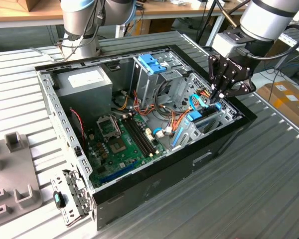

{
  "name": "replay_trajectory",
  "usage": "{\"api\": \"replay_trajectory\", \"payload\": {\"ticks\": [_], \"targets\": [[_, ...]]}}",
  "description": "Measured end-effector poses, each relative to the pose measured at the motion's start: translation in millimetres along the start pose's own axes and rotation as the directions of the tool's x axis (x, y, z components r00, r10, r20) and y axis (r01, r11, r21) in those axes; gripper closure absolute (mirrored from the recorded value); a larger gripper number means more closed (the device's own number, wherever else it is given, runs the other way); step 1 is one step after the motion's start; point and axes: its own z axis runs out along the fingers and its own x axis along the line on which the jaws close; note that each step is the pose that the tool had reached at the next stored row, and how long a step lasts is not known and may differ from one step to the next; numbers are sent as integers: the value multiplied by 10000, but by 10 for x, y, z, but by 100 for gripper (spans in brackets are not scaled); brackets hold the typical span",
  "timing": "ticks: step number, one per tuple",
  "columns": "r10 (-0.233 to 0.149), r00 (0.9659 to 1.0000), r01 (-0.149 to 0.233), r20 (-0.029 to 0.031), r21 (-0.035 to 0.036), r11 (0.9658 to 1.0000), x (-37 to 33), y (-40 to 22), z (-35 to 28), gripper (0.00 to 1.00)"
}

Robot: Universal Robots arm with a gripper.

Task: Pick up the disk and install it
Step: 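Insert the second disk wire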

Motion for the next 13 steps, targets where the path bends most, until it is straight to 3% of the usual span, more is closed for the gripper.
{"api": "replay_trajectory", "payload": {"ticks": [5,13], "targets": [[-432,9991,432,8,-6,9991,0,0,3,84],[-514,9987,514,12,-7,9987,1,9,30,84]]}}
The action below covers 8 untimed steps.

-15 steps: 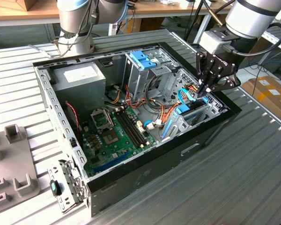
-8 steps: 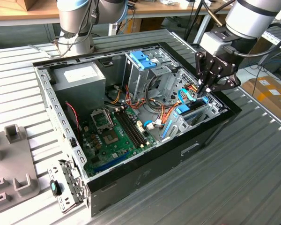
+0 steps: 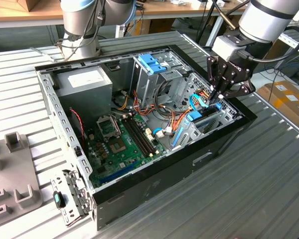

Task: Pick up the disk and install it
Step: 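Insert the second disk wire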

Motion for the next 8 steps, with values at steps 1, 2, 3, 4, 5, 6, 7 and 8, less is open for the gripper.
{"api": "replay_trajectory", "payload": {"ticks": [1,2,3,4,5,6,7,8], "targets": [[-1,10000,1,2,0,10000,0,4,1,84],[-8,10000,8,4,0,10000,1,8,4,84],[-23,10000,23,3,-1,10000,1,14,6,84],[-45,10000,45,3,-1,10000,1,16,11,84],[-60,10000,60,4,-1,10000,1,16,16,84],[-80,10000,80,2,-1,10000,2,17,19,84],[-107,9999,107,1,-2,9999,2,17,23,84],[-120,9999,120,3,-2,9999,2,17,27,84]]}}
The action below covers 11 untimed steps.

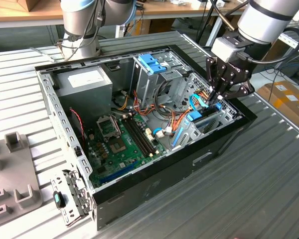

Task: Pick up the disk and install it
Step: 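Insert the second disk wire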

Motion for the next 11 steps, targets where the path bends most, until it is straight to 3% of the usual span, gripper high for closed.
{"api": "replay_trajectory", "payload": {"ticks": [11], "targets": [[-102,9999,102,1,-2,9999,1,8,58,84]]}}
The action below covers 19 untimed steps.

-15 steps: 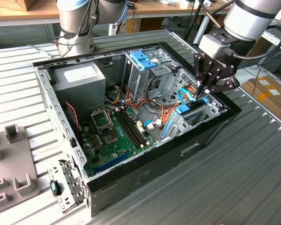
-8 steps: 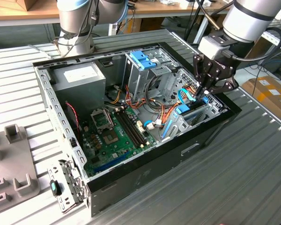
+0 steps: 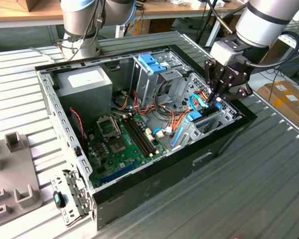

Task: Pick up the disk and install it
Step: 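Insert the second disk wire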

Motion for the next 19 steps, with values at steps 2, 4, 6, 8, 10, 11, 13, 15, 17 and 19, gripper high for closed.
{"api": "replay_trajectory", "payload": {"ticks": [2,4,6,8,10,11,13,15,17,19], "targets": [[-2,10000,2,1,0,10000,0,0,6,84],[-6,10000,6,0,0,10000,1,0,9,84],[-6,10000,6,1,0,10000,2,0,15,84],[-6,10000,6,0,0,10000,2,1,21,84],[-7,10000,7,0,0,10000,2,1,28,84],[-6,10000,6,-2,0,10000,3,1,29,84],[-5,10000,5,1,0,10000,6,0,32,84],[-7,10000,7,1,0,10000,9,-1,33,84],[-7,10000,7,0,0,10000,16,-1,34,84],[-7,10000,7,0,0,10000,18,-1,36,84]]}}
